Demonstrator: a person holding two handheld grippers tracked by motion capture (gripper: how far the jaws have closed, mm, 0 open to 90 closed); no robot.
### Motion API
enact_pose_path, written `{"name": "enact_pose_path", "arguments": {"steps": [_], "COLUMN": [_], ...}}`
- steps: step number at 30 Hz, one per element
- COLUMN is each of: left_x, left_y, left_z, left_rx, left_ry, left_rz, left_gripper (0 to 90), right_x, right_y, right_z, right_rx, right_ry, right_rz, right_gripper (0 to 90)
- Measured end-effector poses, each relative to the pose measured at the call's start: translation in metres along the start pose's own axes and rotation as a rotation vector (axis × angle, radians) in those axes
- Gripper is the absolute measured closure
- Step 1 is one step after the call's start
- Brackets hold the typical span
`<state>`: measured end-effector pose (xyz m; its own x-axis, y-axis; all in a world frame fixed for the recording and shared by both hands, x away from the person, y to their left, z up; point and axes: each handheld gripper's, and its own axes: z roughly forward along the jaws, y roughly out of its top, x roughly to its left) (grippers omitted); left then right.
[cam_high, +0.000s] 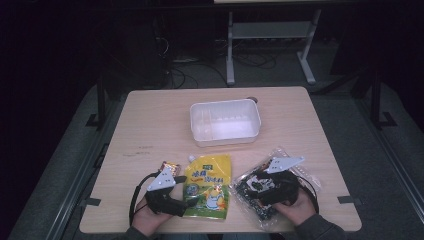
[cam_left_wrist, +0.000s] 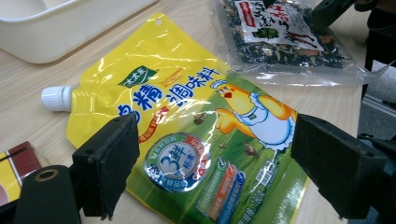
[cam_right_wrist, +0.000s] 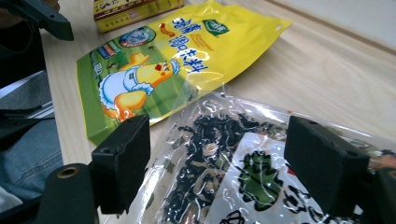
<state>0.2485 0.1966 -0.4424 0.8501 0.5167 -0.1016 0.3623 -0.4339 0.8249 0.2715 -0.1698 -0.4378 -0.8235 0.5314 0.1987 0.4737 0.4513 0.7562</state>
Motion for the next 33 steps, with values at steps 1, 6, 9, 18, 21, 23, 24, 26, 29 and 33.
{"name": "enact_pose_path", "arguments": {"steps": [1, 6, 9, 18, 21, 23, 24, 26, 29, 33], "left_x": [0.000, 0.001, 0.002, 0.001, 0.002, 0.002, 0.003, 0.003, 0.003, 0.002], "left_y": [0.001, 0.001, 0.001, 0.002, 0.002, 0.002, 0.002, 0.002, 0.002, 0.002], "left_z": [0.000, -0.001, -0.001, -0.003, -0.004, -0.004, -0.004, -0.004, -0.004, -0.004], "left_rx": [0.004, 0.010, 0.012, 0.007, 0.001, -0.003, -0.002, 0.001, 0.004, 0.004], "left_ry": [0.008, 0.024, 0.024, 0.029, 0.034, 0.037, 0.037, 0.037, 0.038, 0.038], "left_rz": [0.010, 0.019, 0.018, 0.018, 0.012, 0.008, 0.007, 0.010, 0.012, 0.010], "left_gripper": [14.9, 14.9, 14.9, 14.9, 14.9, 14.9, 14.9, 14.9, 14.9, 14.9], "right_x": [-0.001, -0.005, -0.006, -0.011, -0.016, -0.018, -0.019, -0.023, -0.031, -0.039], "right_y": [0.000, -0.001, -0.001, 0.005, 0.007, 0.008, 0.008, 0.008, 0.006, 0.001], "right_z": [-0.001, -0.006, -0.008, -0.024, -0.036, -0.043, -0.046, -0.051, -0.059, -0.069], "right_rx": [-0.005, -0.013, -0.013, -0.018, -0.037, -0.046, -0.048, -0.049, -0.044, -0.047], "right_ry": [-0.001, -0.005, -0.017, -0.043, -0.081, -0.094, -0.101, -0.111, -0.130, -0.158], "right_rz": [0.005, 0.018, 0.024, 0.058, 0.072, 0.083, 0.087, 0.101, 0.129, 0.166], "right_gripper": [21.8, 21.8, 20.8, 20.4, 21.5, 22.2, 22.3, 22.6, 22.7, 23.0]}}
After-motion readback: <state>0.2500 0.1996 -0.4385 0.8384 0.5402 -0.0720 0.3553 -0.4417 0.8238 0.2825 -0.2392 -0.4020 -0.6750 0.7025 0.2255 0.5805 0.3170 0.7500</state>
